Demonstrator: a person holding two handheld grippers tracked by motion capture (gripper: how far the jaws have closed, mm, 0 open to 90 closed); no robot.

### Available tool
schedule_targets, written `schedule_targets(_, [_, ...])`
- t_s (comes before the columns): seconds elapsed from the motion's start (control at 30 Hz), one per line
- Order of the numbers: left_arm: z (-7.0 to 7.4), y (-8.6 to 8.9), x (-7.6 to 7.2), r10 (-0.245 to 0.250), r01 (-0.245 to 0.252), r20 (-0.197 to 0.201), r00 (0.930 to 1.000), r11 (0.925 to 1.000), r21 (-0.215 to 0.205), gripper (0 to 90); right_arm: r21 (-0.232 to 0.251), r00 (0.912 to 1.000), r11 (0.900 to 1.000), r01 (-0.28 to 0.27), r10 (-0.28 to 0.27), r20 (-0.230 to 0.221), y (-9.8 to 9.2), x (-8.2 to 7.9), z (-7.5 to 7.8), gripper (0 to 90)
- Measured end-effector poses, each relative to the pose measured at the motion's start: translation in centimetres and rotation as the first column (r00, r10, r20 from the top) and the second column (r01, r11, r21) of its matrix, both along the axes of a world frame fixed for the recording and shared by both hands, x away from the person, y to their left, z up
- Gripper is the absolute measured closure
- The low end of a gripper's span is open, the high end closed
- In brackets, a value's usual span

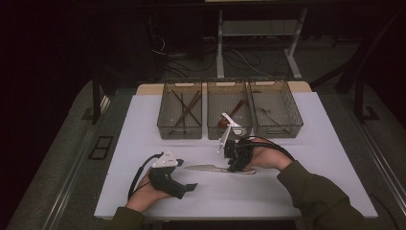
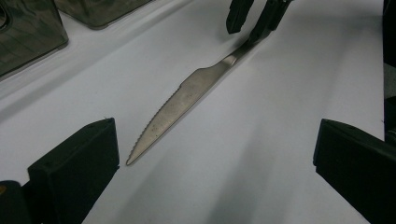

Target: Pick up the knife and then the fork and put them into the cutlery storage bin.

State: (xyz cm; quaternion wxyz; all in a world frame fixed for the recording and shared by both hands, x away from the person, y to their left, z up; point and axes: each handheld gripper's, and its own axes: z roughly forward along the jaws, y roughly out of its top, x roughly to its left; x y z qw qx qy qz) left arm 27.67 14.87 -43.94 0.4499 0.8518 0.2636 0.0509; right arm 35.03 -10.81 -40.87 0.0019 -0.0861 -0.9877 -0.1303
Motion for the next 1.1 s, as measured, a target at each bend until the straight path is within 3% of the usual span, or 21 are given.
schedule_targets(0.27, [0.0, 0.0, 0.0, 0.005, -0.006, -0.005, 1.0000, 0.9999, -0.009, 0.0, -0.072, 0.9977, 0.995, -0.068, 0.068, 0.000, 1.9, 0.0, -1.0, 73.3])
schedule_targets(0.7, [0.0, 0.0, 0.0, 0.003, -0.003, -0.001, 1.0000, 1.0000, -0.004, 0.0, -0.147, 0.9984, 0.988, -0.055, 0.056, 0.003, 2.9, -0.1, -0.9, 79.3])
schedule_targets(0.87, [0.0, 0.0, 0.0, 0.003, -0.003, -0.001, 1.0000, 1.0000, -0.008, 0.0, -0.143, 0.9987, 0.988, -0.049, 0.051, 0.009, 2.8, -0.1, -0.9, 79.5])
schedule_targets(1.1, [0.0, -0.1, 0.0, 0.007, -0.007, -0.003, 1.0000, 0.9999, -0.013, 0.0, -0.083, 0.9999, 0.996, -0.013, 0.014, 0.001, 2.0, 0.1, -0.9, 79.6])
